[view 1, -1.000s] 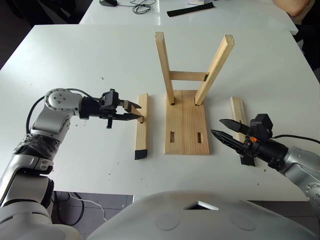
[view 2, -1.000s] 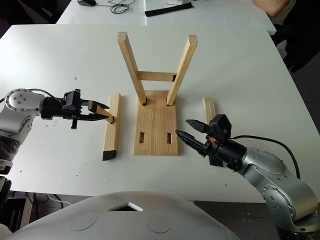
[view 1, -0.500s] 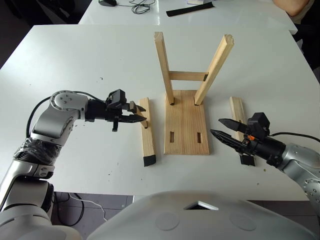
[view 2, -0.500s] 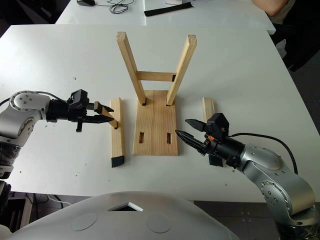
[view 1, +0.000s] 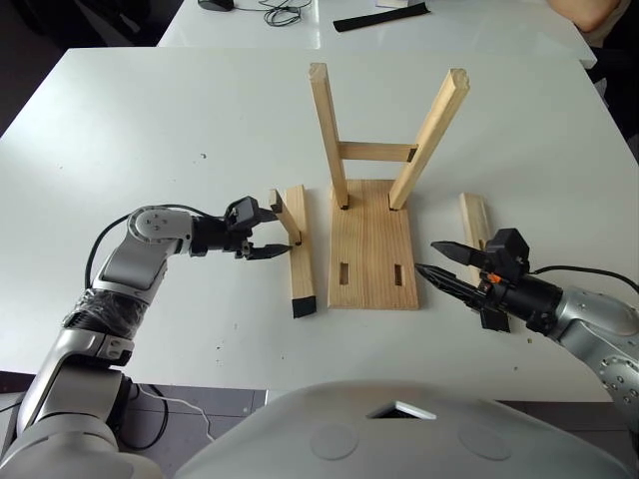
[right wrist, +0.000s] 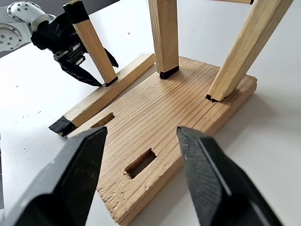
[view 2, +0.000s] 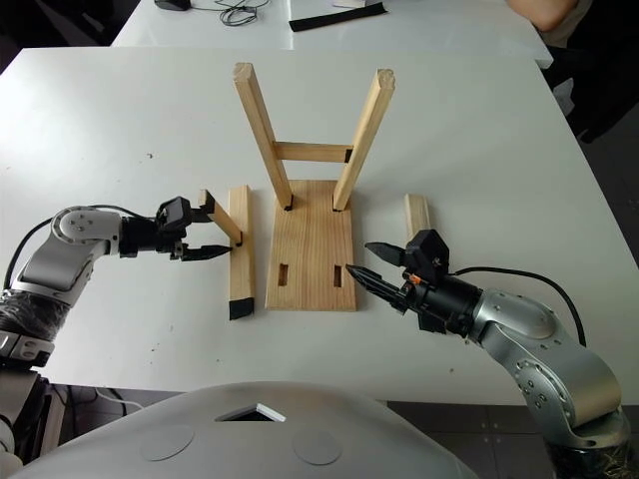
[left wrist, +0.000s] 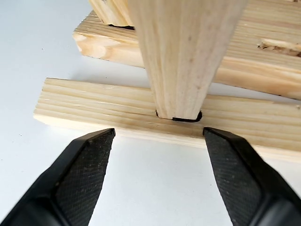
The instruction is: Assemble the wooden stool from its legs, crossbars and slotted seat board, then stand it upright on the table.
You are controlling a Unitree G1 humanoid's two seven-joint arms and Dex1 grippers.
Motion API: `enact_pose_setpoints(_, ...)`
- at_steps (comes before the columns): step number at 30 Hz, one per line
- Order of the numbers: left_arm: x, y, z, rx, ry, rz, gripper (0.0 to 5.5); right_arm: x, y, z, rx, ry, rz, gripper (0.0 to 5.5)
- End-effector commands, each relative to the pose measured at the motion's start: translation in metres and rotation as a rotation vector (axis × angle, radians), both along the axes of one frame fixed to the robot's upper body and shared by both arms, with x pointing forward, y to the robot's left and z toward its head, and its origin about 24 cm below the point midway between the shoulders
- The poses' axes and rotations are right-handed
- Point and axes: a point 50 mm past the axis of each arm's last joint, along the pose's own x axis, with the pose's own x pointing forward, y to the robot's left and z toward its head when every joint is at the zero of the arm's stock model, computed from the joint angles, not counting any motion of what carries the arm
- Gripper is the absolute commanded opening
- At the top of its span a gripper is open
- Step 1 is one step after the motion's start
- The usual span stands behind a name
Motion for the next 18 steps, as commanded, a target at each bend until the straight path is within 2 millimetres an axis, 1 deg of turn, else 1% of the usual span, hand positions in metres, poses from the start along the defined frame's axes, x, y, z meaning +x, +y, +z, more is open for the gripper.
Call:
enact_pose_setpoints(1, -0.01, 0.013, 0.009, -0.05, 0.022, 0.055, 3.46, 0.0, -0.004, 0.001, -0.023, -0.009, -0.01, 2.72)
enact_pose_setpoints(3, -0.012, 0.019, 0.023, -0.097, -0.04, 0.096, 3.46, -0.002, -0.005, 0.001, -0.025, -0.009, -0.017, 2.72)
enact_pose_setpoints(5, -0.015, 0.023, 0.038, -0.153, -0.093, 0.09, 3.46, -0.004, -0.007, 0.001, -0.026, -0.01, -0.03, 2.72)
enact_pose_setpoints(7, -0.015, 0.025, 0.058, -0.235, -0.076, 0.098, 3.46, -0.006, -0.009, 0.001, -0.027, -0.011, -0.046, 2.72)
enact_pose_setpoints(10, -0.012, 0.024, 0.089, -0.42, -0.022, 0.096, 2.97, -0.008, -0.009, 0.0, -0.028, -0.014, -0.054, 2.72)
enact_pose_setpoints(13, -0.008, 0.01, 0.112, -0.549, -0.011, 0.095, 2.54, -0.005, -0.01, 0.001, -0.03, -0.02, -0.048, 2.72)
enact_pose_setpoints(15, -0.009, -0.003, 0.122, -0.616, -0.007, 0.083, 2.54, -0.002, -0.01, 0.002, -0.032, -0.025, -0.035, 2.72)
enact_pose_setpoints(18, -0.011, -0.018, 0.129, -0.667, -0.006, 0.079, 2.54, 0.001, -0.01, 0.004, -0.034, -0.03, -0.017, 2.72)
